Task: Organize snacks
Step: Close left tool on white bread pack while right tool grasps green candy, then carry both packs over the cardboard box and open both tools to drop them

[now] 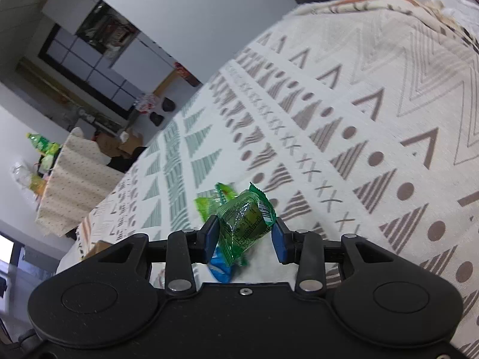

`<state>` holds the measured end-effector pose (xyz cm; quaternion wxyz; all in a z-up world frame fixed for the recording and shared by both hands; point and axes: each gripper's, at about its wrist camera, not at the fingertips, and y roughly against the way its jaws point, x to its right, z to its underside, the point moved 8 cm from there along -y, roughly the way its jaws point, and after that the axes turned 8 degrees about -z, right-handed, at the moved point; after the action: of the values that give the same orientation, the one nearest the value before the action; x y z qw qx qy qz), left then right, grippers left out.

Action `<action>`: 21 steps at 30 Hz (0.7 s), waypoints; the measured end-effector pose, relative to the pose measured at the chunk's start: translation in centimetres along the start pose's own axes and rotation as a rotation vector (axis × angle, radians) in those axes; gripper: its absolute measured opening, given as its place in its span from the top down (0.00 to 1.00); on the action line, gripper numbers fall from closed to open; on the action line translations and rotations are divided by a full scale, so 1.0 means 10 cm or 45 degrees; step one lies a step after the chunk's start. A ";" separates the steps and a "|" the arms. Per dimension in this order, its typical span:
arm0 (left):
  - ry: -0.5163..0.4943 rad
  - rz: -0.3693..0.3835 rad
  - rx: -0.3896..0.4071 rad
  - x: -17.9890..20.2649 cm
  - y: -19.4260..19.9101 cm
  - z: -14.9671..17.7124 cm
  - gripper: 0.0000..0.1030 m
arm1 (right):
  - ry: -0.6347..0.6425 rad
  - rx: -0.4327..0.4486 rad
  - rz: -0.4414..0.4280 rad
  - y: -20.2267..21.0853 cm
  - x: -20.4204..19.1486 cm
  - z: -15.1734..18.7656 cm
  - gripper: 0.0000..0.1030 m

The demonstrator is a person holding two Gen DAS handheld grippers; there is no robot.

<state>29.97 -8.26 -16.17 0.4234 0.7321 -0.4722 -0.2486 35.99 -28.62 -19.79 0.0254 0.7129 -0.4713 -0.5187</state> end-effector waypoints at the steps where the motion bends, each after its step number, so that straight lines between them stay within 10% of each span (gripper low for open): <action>1: 0.001 0.001 0.009 -0.01 0.04 0.00 0.56 | 0.006 0.005 -0.015 0.02 -0.04 0.00 0.64; 21: 0.076 -0.046 0.165 -0.40 0.72 -0.14 0.56 | 0.150 0.051 -0.262 0.26 -0.75 0.13 0.64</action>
<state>25.83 -5.55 -9.44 0.3846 0.7733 -0.4613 -0.2032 33.18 -24.24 -13.64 -0.0146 0.7871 -0.4037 -0.4661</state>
